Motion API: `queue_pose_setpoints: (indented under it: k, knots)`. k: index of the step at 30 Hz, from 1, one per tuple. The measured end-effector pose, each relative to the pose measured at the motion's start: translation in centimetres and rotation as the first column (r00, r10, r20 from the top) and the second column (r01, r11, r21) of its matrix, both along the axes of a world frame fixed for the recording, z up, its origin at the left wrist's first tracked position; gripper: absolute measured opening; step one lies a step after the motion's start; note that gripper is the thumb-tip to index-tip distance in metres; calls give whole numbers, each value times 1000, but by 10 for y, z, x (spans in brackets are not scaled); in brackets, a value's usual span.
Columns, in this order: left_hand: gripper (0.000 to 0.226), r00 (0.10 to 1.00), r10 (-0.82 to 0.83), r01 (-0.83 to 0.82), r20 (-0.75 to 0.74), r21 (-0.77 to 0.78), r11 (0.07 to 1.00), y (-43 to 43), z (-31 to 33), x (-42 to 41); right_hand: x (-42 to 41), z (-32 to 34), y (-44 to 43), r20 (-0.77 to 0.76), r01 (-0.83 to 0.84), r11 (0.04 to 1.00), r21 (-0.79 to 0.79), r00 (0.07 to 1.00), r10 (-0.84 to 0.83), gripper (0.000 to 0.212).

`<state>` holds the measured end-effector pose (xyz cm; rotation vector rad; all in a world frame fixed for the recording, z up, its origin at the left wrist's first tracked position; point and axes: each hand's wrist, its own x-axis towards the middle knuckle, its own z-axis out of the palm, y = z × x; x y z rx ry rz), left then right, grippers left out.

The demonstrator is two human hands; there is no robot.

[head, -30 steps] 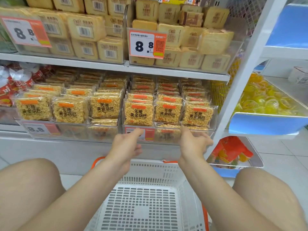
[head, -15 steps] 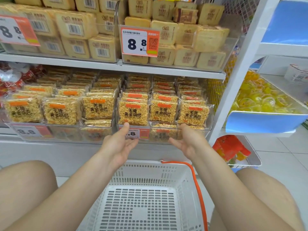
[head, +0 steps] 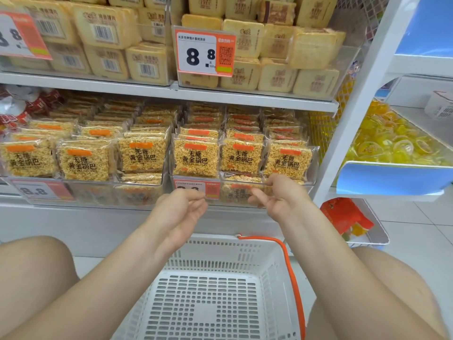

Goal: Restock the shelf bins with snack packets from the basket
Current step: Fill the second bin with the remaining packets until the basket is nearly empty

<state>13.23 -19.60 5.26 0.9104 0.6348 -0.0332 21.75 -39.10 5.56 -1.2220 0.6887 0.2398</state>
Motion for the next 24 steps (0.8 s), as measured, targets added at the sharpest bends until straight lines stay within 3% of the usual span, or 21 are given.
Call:
queue_pose_setpoints:
  k: [1,3,7,9,14,18,21,24]
  knots:
    - [21,1000,-15,15,4,-10,1000,-1,2,2,4,1,0,3,-1,1000,10,1000,1,36]
    - [19,999,-20,20,28,11,1000,-4,6,5,12,3,1,5,13,1000,14,1000,-13,35]
    - [59,998,-16,13,61,42,999,-5,6,19,27,1,11,3,32,999,-25,999,-32,38]
    - [67,999,-25,23,44,52,998,-5,3,24,28,-1,14,0,33,999,-30,999,-33,38]
    - [31,997,-80,79,4,67,995,-2,-10,22,12,2,10,41,22,998,66,999,-24,45]
    - [31,997,-81,82,-12,121,989,5,-8,14,-16,9,18,118,4,999,34,993,-8,43]
    - [32,994,-68,79,-80,145,986,19,-4,4,-37,19,34,143,-138,988,-67,979,146,28]
    - [31,989,-25,47,-143,157,986,35,-1,-8,-60,35,65,160,-408,881,-239,879,450,19]
